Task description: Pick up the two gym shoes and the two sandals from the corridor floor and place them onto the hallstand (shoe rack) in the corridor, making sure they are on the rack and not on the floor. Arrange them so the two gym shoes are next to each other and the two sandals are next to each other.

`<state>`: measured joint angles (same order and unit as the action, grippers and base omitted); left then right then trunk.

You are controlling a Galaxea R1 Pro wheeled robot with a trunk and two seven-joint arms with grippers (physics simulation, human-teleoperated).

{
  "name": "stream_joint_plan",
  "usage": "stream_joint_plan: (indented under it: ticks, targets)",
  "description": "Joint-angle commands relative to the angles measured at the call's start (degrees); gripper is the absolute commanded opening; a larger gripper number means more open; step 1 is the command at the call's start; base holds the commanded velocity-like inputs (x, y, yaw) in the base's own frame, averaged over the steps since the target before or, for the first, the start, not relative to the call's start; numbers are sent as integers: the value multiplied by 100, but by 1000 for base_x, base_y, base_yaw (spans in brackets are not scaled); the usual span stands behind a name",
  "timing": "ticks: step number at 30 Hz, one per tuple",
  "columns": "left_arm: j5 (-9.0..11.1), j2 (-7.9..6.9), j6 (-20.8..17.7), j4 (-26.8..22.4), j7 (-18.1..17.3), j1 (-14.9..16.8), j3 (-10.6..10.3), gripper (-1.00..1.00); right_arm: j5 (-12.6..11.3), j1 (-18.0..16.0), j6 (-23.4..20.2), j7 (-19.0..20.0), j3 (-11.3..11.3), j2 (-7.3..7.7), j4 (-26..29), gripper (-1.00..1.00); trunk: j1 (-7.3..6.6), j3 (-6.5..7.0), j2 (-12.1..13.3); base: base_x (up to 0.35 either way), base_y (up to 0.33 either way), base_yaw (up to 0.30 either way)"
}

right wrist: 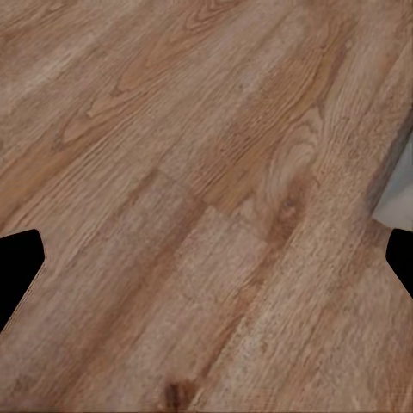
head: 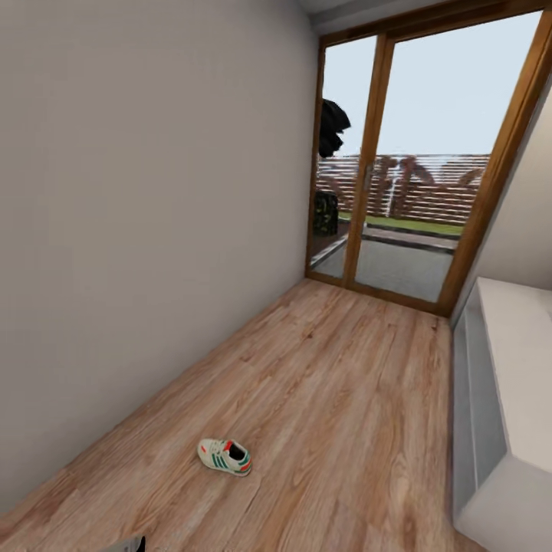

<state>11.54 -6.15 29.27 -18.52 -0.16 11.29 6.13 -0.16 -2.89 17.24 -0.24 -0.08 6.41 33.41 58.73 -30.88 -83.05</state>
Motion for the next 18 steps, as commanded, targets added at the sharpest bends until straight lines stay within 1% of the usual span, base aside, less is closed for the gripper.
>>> stream_joint_plan:
  ticks: [1, 10, 18]
  targets:
    - [24, 0, 17, 6, -2, 5, -6, 100, -1, -1, 17, -2, 0, 1, -1, 100, 0, -5, -3, 1, 0, 279]
    - [24, 0, 17, 6, -6, 5, -11, 100, -1, -1, 17, -2, 0, 1, -1, 100, 0, -5, -3, 15, -2, 279]
    - [24, 0, 17, 6, -4, 5, -15, 100, -1, -1, 17, -2, 0, 1, 6, 100, 0, -5, -3, 194, -127, 279]
